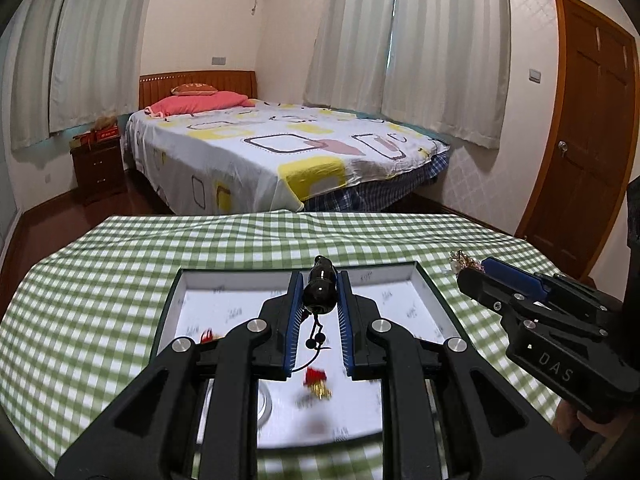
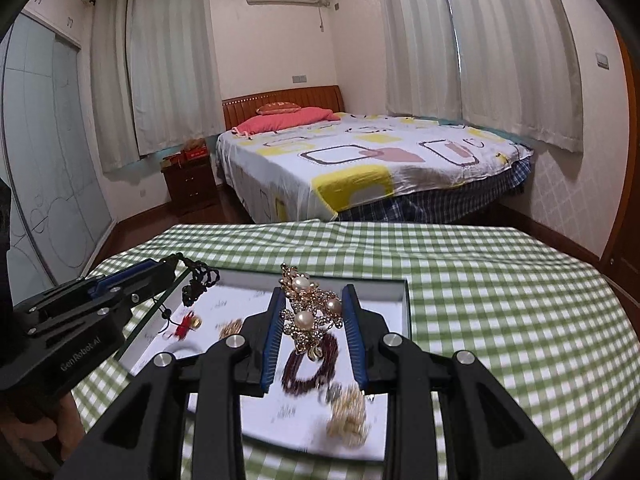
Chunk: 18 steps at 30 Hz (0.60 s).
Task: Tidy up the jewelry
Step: 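Carry the black pendant into the box with the left tool while the right tool carries the brooch there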
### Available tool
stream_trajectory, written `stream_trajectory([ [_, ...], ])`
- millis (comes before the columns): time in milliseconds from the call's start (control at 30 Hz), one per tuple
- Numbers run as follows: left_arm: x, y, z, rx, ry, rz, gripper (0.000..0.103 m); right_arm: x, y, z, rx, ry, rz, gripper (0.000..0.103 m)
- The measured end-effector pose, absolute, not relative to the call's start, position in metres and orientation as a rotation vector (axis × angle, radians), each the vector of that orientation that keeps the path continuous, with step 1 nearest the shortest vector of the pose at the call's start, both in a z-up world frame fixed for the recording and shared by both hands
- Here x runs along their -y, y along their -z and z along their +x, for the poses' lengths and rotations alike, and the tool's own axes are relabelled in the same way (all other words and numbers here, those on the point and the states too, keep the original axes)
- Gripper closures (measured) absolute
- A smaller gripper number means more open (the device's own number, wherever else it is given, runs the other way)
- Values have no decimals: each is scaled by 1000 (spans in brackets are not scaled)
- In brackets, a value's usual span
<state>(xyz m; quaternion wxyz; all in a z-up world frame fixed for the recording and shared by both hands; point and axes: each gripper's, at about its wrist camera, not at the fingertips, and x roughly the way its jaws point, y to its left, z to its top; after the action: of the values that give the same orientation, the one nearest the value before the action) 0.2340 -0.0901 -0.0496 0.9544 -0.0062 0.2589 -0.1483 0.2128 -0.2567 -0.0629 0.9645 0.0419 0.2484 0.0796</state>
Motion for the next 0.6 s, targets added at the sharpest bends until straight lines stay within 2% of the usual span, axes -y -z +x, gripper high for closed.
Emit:
stream_trajectory([
  [200,103,67,273,-559,286,6,86,264,75,250,-523,-153,89,73],
  [600,120,123,344,-747,245,40,86,274,122,308,-692,-116,99,73],
])
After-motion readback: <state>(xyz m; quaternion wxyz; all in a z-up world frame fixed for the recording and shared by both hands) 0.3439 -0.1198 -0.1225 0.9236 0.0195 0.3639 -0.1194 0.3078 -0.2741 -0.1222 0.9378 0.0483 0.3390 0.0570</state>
